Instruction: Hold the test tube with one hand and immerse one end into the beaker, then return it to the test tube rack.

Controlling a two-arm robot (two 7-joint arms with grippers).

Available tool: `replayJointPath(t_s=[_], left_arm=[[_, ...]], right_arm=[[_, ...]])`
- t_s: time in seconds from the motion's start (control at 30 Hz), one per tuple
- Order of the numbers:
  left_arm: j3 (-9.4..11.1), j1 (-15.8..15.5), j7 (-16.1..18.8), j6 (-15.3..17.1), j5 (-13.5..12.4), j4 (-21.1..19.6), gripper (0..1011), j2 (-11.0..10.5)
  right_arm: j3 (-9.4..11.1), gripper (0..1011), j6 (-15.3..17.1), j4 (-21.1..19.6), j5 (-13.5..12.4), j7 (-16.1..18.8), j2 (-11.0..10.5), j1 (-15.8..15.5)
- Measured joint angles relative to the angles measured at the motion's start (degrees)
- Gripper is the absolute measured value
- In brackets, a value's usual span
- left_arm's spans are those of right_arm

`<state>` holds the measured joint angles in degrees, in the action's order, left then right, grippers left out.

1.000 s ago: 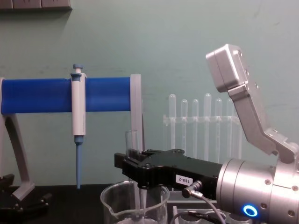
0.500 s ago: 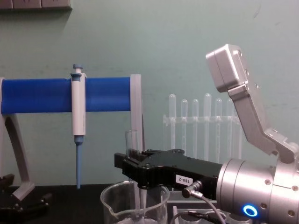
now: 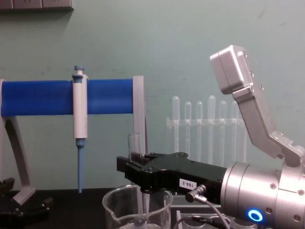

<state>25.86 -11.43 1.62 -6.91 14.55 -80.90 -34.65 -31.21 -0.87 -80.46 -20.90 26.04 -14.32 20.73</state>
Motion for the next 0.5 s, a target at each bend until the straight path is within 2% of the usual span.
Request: replayJointPath(t_s=[0.37, 0.5], left_arm=[[0.00, 0.00, 0.00, 0.00, 0.00, 0.00, 1000, 0.00], [0.00, 0.00, 0.00, 0.00, 0.00, 0.00, 1000, 0.00]], right_arm=[[0.06, 230, 0.02, -0.10, 0.00, 0.02, 0.00, -0.04], [0.83, 230, 0.72, -2.77, -0.51, 0.27, -0.43, -0.21]])
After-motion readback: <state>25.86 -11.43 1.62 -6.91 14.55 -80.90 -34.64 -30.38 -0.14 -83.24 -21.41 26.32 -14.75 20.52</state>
